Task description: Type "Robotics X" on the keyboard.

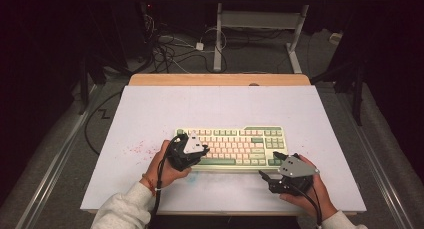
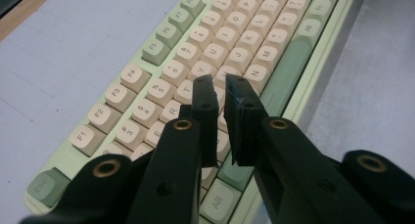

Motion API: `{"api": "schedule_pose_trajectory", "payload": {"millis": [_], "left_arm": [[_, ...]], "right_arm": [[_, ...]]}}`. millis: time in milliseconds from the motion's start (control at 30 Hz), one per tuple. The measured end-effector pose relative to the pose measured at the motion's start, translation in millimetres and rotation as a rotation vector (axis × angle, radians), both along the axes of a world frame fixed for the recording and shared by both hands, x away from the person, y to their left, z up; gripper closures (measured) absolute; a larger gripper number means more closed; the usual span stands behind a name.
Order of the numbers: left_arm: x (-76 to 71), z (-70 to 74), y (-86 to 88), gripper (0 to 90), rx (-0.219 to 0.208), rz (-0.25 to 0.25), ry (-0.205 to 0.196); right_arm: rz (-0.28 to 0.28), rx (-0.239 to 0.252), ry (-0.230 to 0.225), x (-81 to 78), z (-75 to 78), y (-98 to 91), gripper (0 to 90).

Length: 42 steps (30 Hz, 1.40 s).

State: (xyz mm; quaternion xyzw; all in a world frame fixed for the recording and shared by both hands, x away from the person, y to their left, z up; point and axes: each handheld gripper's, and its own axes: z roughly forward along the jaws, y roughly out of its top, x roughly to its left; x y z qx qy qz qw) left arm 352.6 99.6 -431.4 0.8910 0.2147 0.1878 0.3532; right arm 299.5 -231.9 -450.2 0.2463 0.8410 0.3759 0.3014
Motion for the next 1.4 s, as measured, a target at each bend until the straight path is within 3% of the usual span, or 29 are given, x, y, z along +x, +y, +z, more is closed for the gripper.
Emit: {"api": "schedule_pose_trajectory", "payload": {"millis": [233,400,667,933,1100,1400], "left_arm": [[0.0,0.9,3.1,74.8,-0.011,0.008,-0.015],[0.4,0.9,5.4,65.7,-0.021,0.029,-0.03],[-0.8,-0.6,6.9,40.5,-0.012,0.084,-0.076],[-5.0,-2.3,13.8,21.6,-0.031,0.089,-0.119],[-7.9,-4.2,23.3,19.4,-0.035,0.094,-0.136],[-14.0,-14.0,41.5,18.3,0.006,0.115,-0.159]], "right_arm": [[-0.002,0.0,-0.003,0.0,0.5,-0.5,25.9],[-0.002,0.001,-0.003,0.0,0.8,-1.0,25.9],[-0.009,0.003,-0.005,0.2,1.2,-1.7,25.9],[-0.017,0.007,-0.006,1.0,1.7,-3.2,25.9],[-0.025,0.01,-0.006,1.9,2.2,-4.9,25.8],[-0.037,0.011,-0.007,3.6,3.1,-8.1,25.9]]}}
